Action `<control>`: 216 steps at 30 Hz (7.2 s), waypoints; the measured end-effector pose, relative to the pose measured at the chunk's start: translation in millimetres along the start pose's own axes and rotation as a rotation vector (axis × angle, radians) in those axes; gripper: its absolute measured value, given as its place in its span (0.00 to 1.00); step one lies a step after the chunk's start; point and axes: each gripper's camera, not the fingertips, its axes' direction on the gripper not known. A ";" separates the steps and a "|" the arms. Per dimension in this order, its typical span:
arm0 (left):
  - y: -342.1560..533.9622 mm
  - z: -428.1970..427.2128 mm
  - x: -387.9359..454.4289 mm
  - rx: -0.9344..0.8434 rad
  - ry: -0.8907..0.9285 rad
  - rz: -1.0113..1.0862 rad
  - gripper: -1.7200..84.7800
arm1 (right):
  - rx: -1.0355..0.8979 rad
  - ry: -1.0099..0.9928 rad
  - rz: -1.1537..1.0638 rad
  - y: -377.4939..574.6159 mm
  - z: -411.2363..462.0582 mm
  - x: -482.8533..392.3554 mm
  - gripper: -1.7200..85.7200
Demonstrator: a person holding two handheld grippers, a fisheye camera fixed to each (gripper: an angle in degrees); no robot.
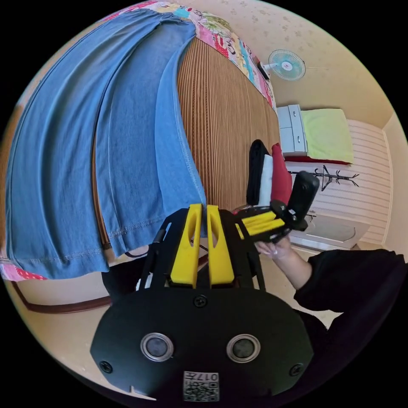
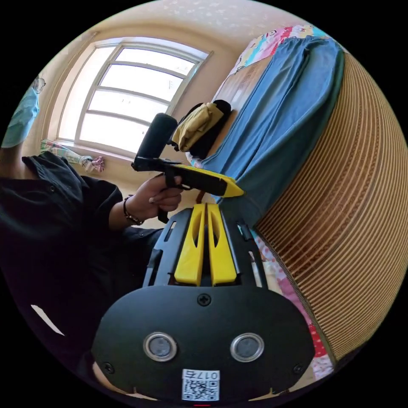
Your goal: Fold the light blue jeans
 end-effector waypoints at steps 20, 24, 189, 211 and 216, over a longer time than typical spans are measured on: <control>-4.8 -42.1 -54.9 -0.084 0.449 0.206 0.02 | 0.844 -0.078 0.544 -320.6 -101.6 317.7 0.14; -2.2 -55.3 -81.3 -0.082 0.520 0.175 0.02 | 0.743 0.131 0.554 -379.4 -102.3 308.8 0.09; -93.2 -211.1 -202.1 0.335 0.099 -0.089 0.17 | 0.371 -0.084 0.451 -182.5 25.9 95.4 0.15; -127.3 -164.5 -265.1 0.192 0.340 -0.038 0.04 | 0.349 -0.290 0.432 -182.0 48.6 135.9 0.05; -97.1 -190.4 -261.0 0.279 0.505 0.046 0.02 | 0.356 -0.427 0.334 -172.4 20.4 117.5 0.04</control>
